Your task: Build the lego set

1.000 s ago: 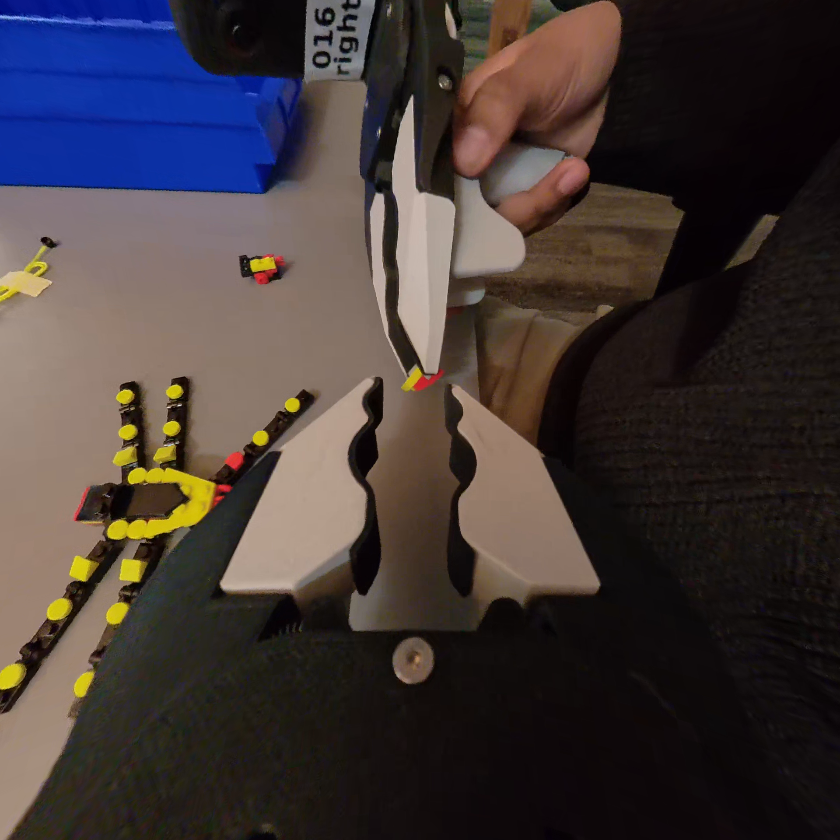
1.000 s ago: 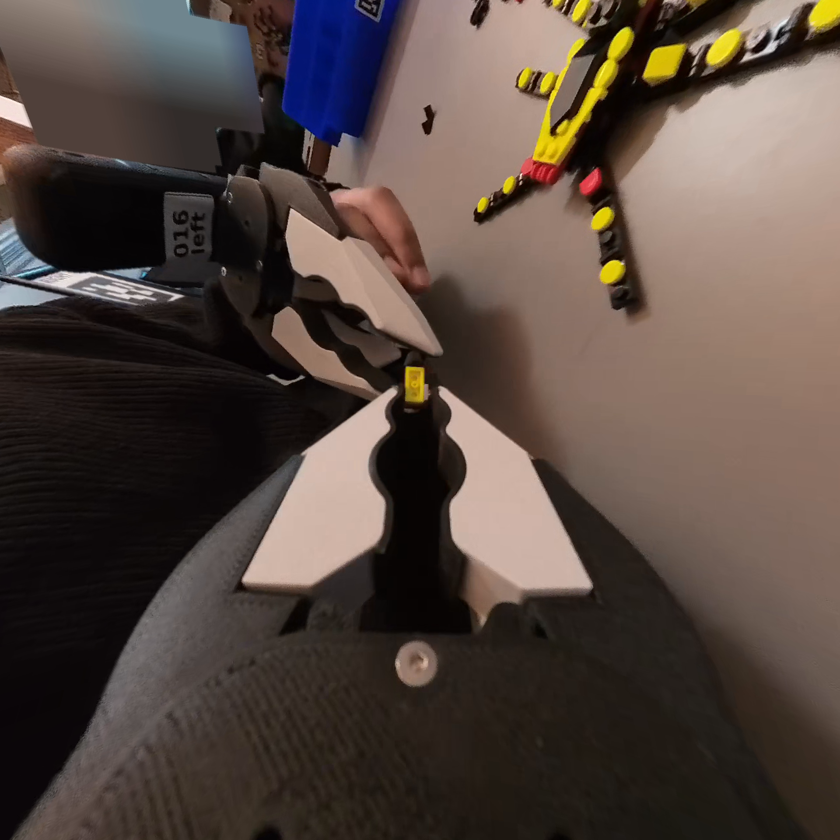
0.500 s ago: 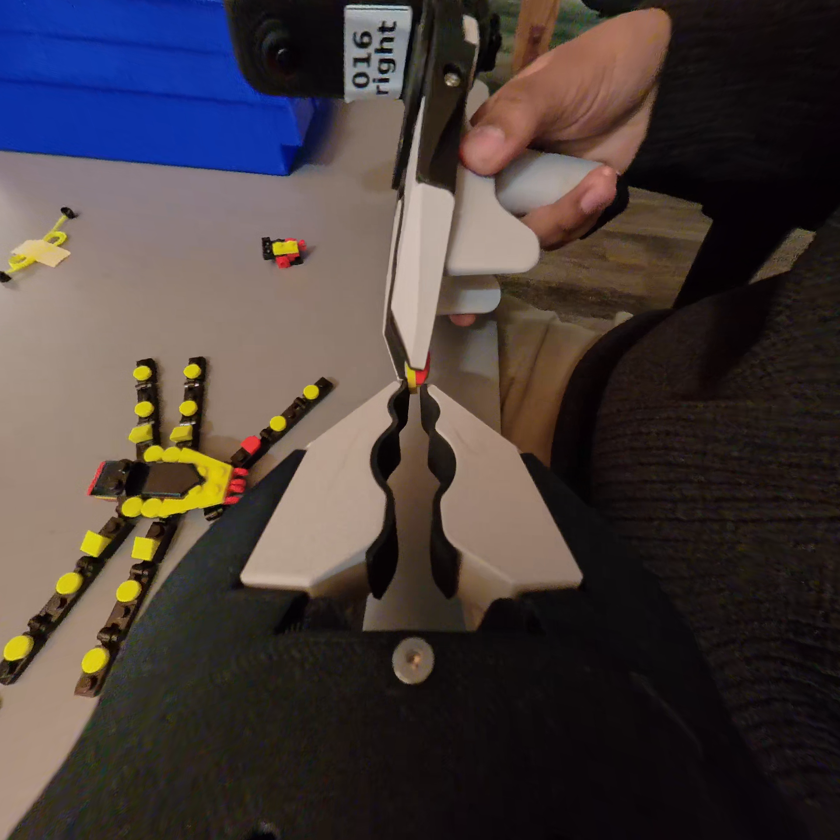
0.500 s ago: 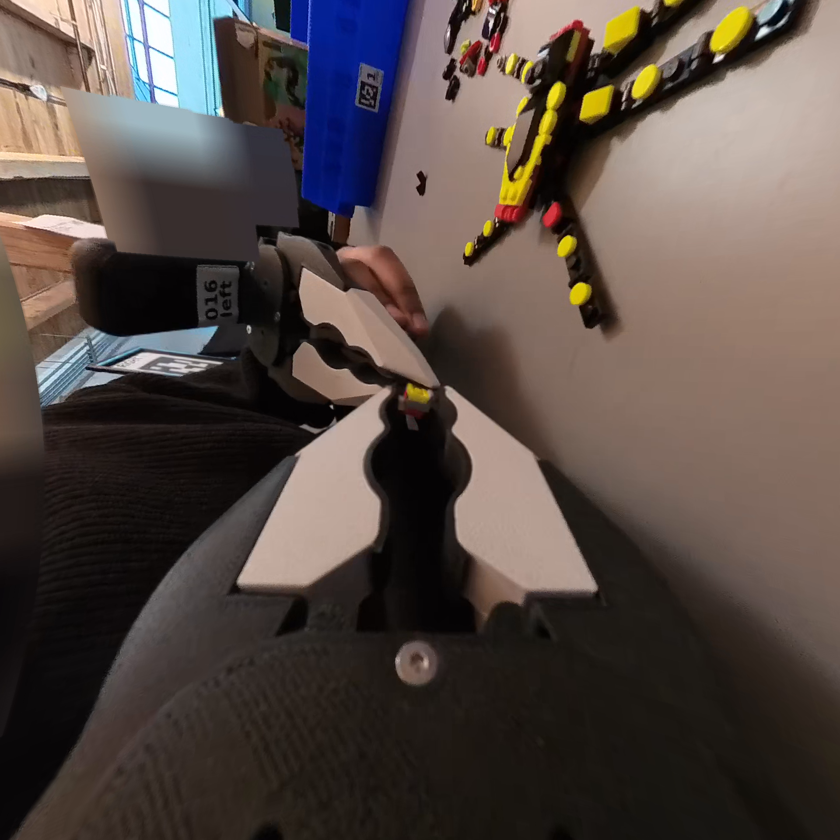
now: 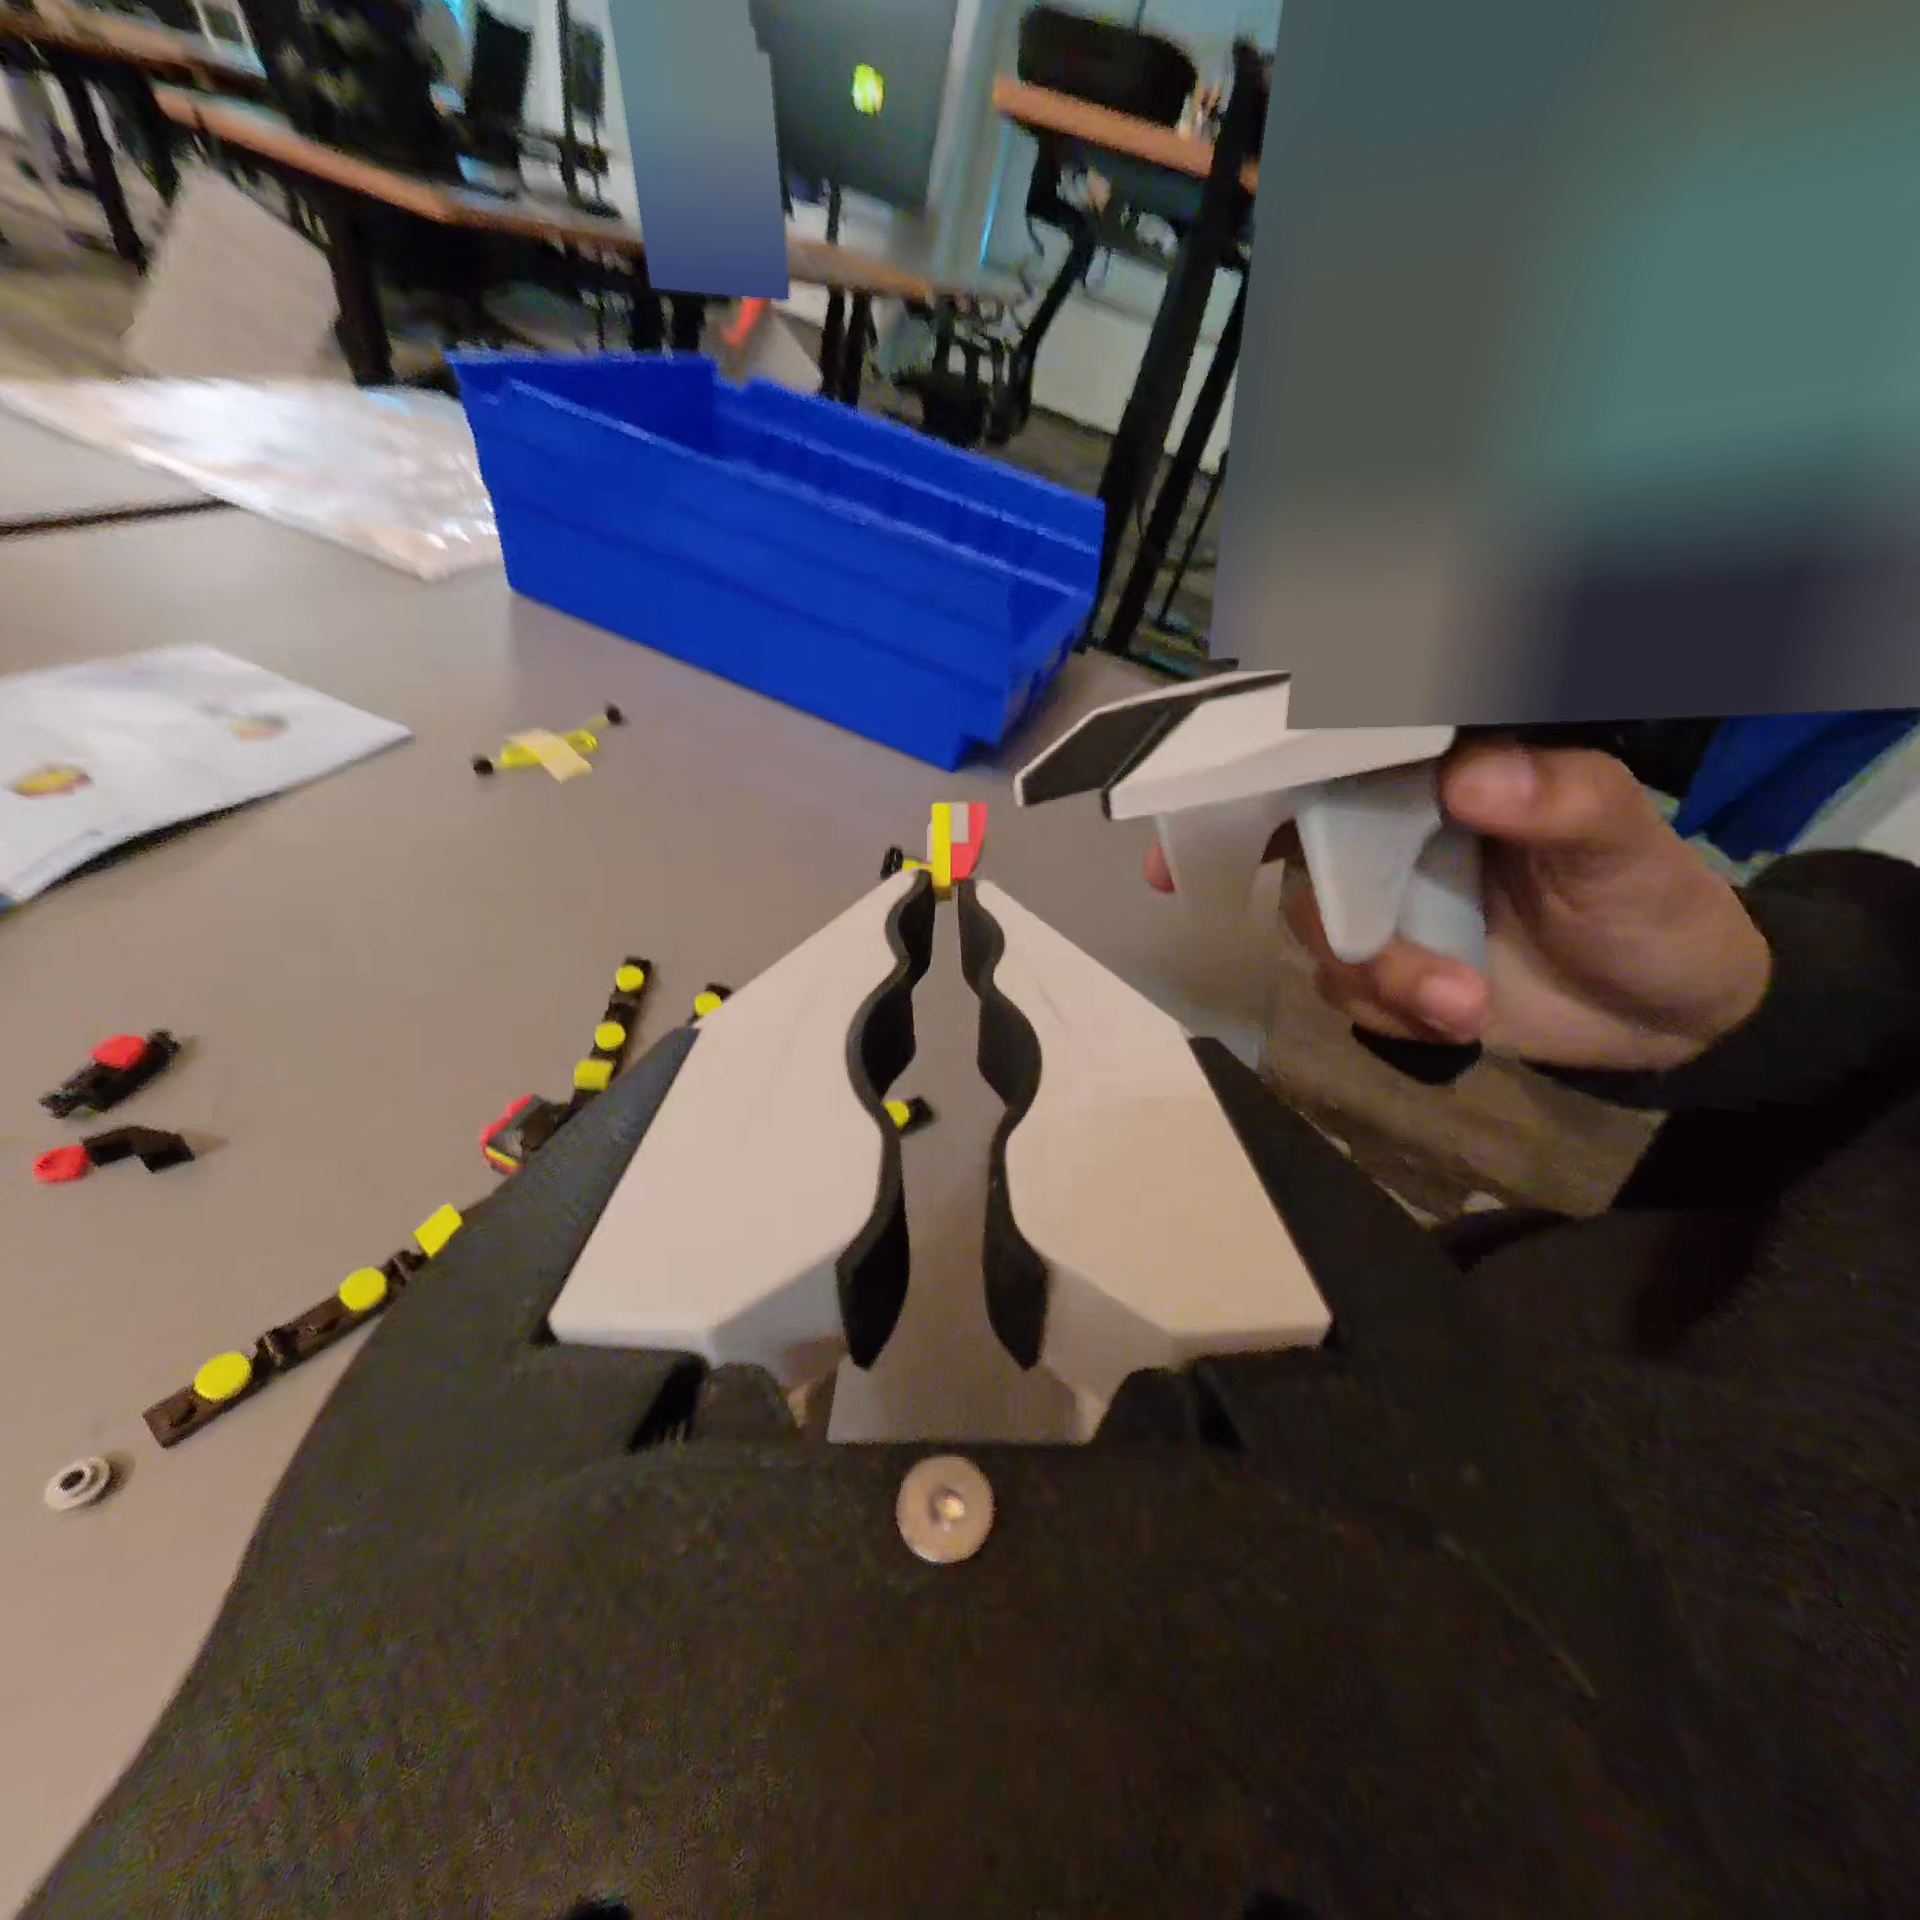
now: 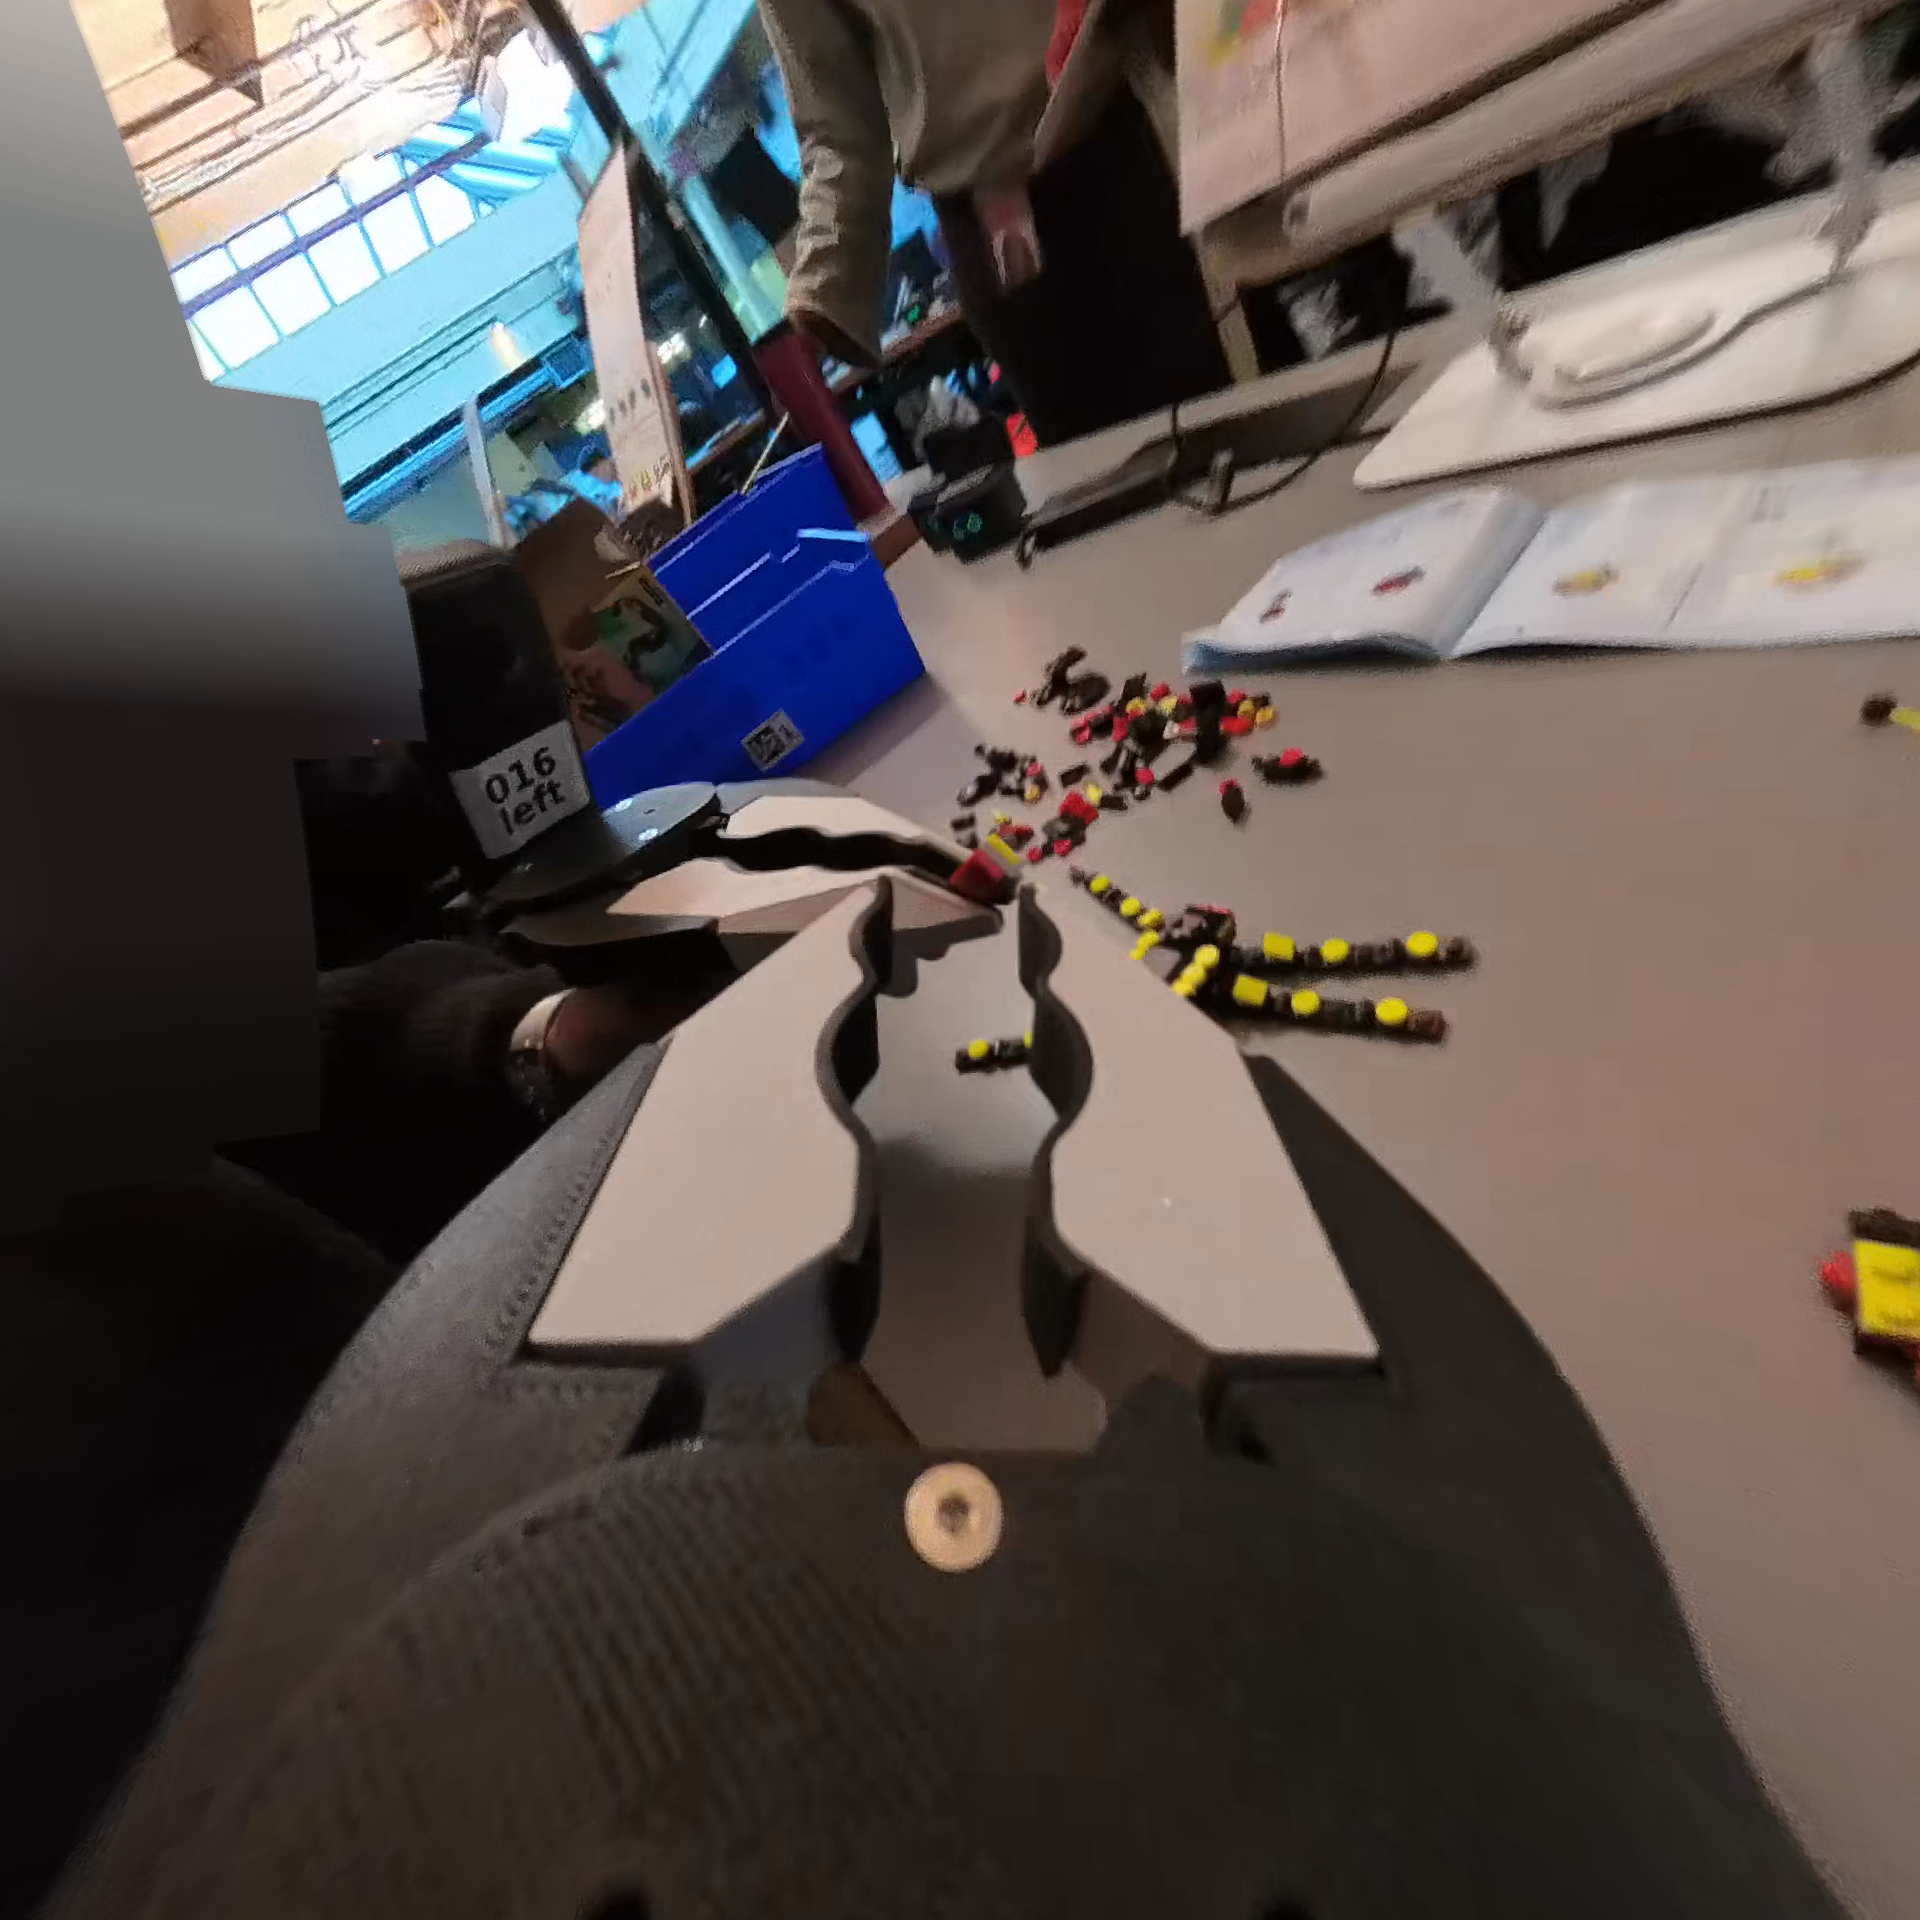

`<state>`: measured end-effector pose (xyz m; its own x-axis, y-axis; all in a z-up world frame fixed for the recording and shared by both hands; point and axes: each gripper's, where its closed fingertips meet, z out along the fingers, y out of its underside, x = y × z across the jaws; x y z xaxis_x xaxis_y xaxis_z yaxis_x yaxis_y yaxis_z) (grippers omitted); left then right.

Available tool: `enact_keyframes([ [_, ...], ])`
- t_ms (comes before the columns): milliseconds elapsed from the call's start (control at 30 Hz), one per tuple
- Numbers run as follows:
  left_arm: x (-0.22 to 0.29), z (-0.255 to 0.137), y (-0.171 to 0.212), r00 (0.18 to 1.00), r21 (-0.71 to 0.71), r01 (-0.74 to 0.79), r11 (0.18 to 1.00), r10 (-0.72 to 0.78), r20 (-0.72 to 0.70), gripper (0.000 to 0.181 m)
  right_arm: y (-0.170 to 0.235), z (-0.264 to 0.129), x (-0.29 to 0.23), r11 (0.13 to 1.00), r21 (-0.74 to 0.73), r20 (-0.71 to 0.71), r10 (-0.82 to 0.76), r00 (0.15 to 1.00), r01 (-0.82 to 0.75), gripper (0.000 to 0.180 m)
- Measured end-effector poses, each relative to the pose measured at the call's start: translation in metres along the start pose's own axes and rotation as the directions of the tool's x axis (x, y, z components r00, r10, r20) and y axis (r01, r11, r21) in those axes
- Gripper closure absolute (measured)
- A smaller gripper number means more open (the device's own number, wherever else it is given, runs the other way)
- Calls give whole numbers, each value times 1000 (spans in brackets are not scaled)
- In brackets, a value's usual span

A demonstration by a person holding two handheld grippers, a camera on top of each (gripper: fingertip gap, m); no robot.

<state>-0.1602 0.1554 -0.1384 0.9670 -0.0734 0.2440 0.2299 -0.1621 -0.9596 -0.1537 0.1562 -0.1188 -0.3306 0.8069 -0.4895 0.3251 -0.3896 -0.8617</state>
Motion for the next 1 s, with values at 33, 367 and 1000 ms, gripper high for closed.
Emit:
enact_keyframes([
  [33, 0, -1, -3, 1000, 20, -15, 1000, 15, 10, 179, -3, 1, -3, 999, 26, -15, -18, 1000, 19, 158],
  [367, 5, 2, -6, 999, 53, -13, 998, 11, 33, 179, 1, 11, 0, 998, 64, -89, -20, 996, 25, 171],
  [1000, -16, 6, 13, 986, -83, -64, 995, 75, 146, 181, 0, -8, 44, 999, 8, -221, -38, 974, 40, 180],
])
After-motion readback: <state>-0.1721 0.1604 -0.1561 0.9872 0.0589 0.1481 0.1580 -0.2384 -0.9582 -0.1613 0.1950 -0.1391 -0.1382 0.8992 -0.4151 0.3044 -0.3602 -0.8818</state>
